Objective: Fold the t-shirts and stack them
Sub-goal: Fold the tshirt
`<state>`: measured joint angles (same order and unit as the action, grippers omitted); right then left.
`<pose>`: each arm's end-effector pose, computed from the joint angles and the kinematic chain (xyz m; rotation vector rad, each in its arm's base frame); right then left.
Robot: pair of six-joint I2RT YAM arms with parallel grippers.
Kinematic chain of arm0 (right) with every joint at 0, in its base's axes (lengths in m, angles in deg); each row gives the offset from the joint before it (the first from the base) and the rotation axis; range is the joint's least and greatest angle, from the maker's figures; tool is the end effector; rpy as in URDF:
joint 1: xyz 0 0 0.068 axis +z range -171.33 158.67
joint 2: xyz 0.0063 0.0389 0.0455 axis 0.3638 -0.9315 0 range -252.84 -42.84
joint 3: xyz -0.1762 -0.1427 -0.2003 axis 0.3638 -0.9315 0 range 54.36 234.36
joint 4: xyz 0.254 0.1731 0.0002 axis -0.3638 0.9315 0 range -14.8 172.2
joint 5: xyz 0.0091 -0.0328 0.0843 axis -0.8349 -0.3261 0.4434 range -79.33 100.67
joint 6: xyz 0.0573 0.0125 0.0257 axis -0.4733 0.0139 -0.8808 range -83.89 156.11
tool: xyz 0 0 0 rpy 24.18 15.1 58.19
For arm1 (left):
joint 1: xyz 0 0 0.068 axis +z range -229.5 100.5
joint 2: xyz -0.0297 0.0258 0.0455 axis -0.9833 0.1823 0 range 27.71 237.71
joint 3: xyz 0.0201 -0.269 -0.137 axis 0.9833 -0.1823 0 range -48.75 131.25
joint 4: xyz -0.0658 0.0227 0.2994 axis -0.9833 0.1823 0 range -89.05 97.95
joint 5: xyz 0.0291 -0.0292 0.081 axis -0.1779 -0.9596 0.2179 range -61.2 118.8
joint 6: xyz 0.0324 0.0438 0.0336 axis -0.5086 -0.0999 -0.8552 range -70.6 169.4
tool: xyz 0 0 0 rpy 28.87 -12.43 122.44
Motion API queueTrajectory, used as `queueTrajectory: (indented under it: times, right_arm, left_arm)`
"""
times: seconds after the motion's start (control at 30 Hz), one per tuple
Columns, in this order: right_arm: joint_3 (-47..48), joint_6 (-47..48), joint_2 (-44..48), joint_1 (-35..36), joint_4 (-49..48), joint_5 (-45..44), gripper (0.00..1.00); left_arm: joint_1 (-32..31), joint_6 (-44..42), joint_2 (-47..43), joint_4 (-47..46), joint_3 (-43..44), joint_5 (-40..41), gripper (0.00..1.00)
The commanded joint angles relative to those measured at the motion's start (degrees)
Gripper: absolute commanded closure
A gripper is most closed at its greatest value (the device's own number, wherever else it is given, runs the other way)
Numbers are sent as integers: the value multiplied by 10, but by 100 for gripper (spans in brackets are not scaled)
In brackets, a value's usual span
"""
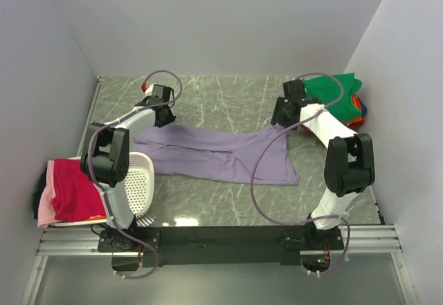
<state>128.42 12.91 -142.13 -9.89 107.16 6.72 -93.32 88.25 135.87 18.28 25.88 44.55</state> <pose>0.4178 0.0812 0.2296 0.2893 2.5554 0.1406 0.4561 -0.0983 0.1870 -0.6384 2.3293 -0.0816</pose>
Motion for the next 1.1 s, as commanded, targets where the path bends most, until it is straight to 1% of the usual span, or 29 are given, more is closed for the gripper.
queueTrajectory:
  times: [0.0, 0.13, 0.33, 0.47, 0.6, 0.63, 0.73, 0.77, 0.87, 1.03, 1.07]
  right_arm:
    - [51, 26, -27, -34, -54, 19, 41]
    - [80, 47, -80, -63, -61, 80, 43]
    - [96, 56, -115, -92, -67, 114, 45]
    - [91, 54, -123, -103, -75, 155, 46]
    - [79, 52, -128, -103, -85, 169, 48]
    - [79, 52, -130, -104, -87, 174, 48]
    - [80, 49, -139, -105, -83, 201, 57]
    - [79, 48, -138, -105, -81, 206, 62]
    - [73, 47, -135, -105, -72, 195, 64]
    - [72, 58, -141, -105, -58, 179, 64]
    - [71, 58, -142, -105, -58, 184, 67]
  left_arm:
    - [-2, 12, 11, -8, -12, -8, 70]
    - [-2, 13, 19, -11, -25, -6, 70]
    - [-1, 11, 26, -10, -32, 3, 70]
    - [3, 11, 41, -8, -30, -1, 70]
    - [10, 11, 44, -11, -33, -4, 70]
    - [13, 11, 43, -12, -35, -4, 70]
    - [20, 10, 40, -14, -40, -5, 70]
    - [25, 9, 37, -15, -41, -6, 70]
    - [34, 9, 31, -19, -52, -9, 70]
    - [46, 9, 27, -27, -63, -18, 70]
    - [48, 8, 27, -27, -63, -19, 70]
